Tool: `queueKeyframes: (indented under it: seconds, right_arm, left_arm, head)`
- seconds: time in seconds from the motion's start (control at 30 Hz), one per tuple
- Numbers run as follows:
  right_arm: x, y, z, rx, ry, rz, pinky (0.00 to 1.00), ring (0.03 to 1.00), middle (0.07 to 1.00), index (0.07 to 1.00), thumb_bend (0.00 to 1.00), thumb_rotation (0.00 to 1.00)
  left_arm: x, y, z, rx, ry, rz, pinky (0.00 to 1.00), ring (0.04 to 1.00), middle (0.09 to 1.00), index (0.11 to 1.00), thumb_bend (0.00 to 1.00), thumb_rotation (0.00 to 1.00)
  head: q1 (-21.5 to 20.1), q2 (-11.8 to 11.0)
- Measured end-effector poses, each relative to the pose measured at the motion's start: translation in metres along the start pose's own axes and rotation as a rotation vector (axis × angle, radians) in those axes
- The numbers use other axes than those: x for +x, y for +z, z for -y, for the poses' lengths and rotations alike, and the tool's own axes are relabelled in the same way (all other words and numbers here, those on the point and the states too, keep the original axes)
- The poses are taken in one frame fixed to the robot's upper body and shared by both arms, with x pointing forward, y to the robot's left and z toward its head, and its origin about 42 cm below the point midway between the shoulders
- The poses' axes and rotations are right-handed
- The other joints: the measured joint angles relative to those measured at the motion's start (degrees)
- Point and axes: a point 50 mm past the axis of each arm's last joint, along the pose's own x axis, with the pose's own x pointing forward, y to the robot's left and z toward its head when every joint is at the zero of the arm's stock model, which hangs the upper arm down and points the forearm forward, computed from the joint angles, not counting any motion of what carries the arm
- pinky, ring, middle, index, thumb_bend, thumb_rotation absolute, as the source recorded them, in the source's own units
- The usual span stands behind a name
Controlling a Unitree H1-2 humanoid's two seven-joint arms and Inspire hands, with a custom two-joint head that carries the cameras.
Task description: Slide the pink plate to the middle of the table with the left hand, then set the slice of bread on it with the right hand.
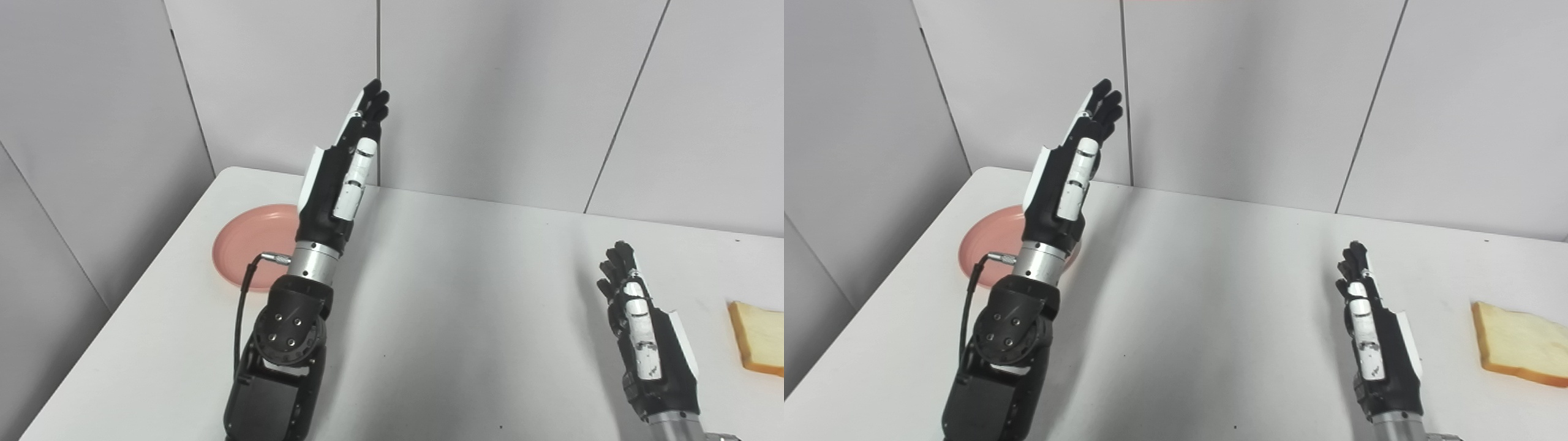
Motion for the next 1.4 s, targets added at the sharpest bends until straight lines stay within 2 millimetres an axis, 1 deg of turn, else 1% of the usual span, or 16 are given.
queueKeyframes:
  seconds: [0.1, 0.23, 0.3, 0.33, 0.37, 0.43, 0.53, 0.6, 0.73, 0.87, 1.03, 1.27, 1.4]
  right_arm:
    - [0.0, 0.001, -0.001, -0.002, -0.003, -0.002, 1.0, 1.0, 1.0, 1.0, 0.05, 1.0]
    - [-0.002, 0.007, -0.003, -0.002, -0.001, 0.016, 1.0, 1.0, 1.0, 1.0, 0.04, 1.0]
    - [-0.002, 0.008, -0.005, 0.002, 0.0, 0.021, 1.0, 1.0, 1.0, 1.0, 0.02, 1.0]
    - [-0.002, 0.008, -0.005, 0.003, 0.001, 0.021, 1.0, 1.0, 1.0, 1.0, 0.02, 1.0]
    - [-0.002, 0.008, -0.006, 0.004, 0.003, 0.02, 1.0, 1.0, 1.0, 1.0, 0.02, 1.0]
    - [-0.003, 0.008, -0.006, 0.002, 0.002, 0.017, 1.0, 1.0, 1.0, 1.0, 0.02, 1.0]
    - [-0.003, 0.009, -0.008, 0.001, 0.006, 0.019, 1.0, 1.0, 1.0, 1.0, 0.03, 1.0]
    - [-0.003, 0.011, -0.009, 0.003, 0.007, 0.023, 1.0, 1.0, 1.0, 1.0, 0.03, 1.0]
    - [-0.003, 0.011, -0.01, 0.006, 0.008, 0.011, 1.0, 1.0, 1.0, 1.0, 0.03, 1.0]
    - [-0.003, 0.011, -0.011, 0.008, 0.007, 0.003, 1.0, 1.0, 1.0, 1.0, 0.03, 1.0]
    - [-0.003, 0.011, -0.01, 0.005, 0.005, 0.002, 1.0, 1.0, 1.0, 1.0, 0.02, 1.0]
    - [-0.003, 0.012, -0.01, -0.005, 0.002, -0.009, 1.0, 1.0, 1.0, 1.0, 0.01, 1.0]
    - [-0.003, 0.014, -0.011, -0.004, 0.003, -0.014, 1.0, 1.0, 1.0, 1.0, 0.01, 1.0]
  left_arm:
    - [0.001, 0.002, -0.016, 0.017, 0.073, 0.002, 0.94, 0.912, 0.927, 0.925, 0.43, 1.0]
    - [0.0, 0.008, -0.041, 0.055, 0.124, 0.021, 0.96, 0.93, 0.939, 0.933, 0.45, 1.0]
    - [0.0, 0.011, -0.054, 0.074, 0.146, 0.03, 0.95, 0.94, 0.945, 0.94, 0.48, 1.0]
    - [0.0, 0.011, -0.061, 0.079, 0.157, 0.025, 0.92, 0.926, 0.93, 0.918, 0.48, 1.0]
    - [0.0, 0.01, -0.074, 0.085, 0.184, 0.018, 0.91, 0.923, 0.926, 0.913, 0.48, 1.0]
    - [-0.002, 0.007, -0.092, 0.088, 0.238, 0.01, 0.91, 0.919, 0.918, 0.906, 0.49, 1.0]
    - [-0.005, -0.004, -0.122, 0.114, 0.293, -0.024, 0.92, 0.928, 0.926, 0.91, 0.48, 1.0]
    - [-0.01, -0.005, -0.132, 0.128, 0.319, -0.034, 0.93, 0.935, 0.937, 0.919, 0.47, 1.0]
    - [-0.019, -0.007, -0.145, 0.147, 0.374, -0.049, 0.93, 0.938, 0.93, 0.911, 0.48, 1.0]
    - [-0.023, -0.009, -0.152, 0.152, 0.42, -0.058, 0.95, 0.94, 0.928, 0.911, 0.48, 1.0]
    - [-0.028, -0.025, -0.164, 0.123, 0.467, -0.109, 0.96, 0.948, 0.929, 0.912, 0.47, 1.0]
    - [-0.034, -0.036, -0.179, 0.094, 0.5, -0.127, 0.96, 0.948, 0.932, 0.914, 0.43, 1.0]
    - [-0.036, -0.047, -0.184, 0.056, 0.509, -0.162, 0.97, 0.95, 0.934, 0.922, 0.42, 1.0]
  head:
    - [0.0, -0.3]
    - [0.3, -0.1]
    - [0.4, 0.0]
    - [0.3, 0.1]
    - [0.3, 0.1]
    - [0.4, 0.2]
    - [0.4, 0.1]
    - [0.4, 0.1]
    - [0.6, 0.1]
    - [0.7, 0.1]
    - [0.9, 0.2]
    - [1.0, 0.3]
    - [1.1, 0.4]
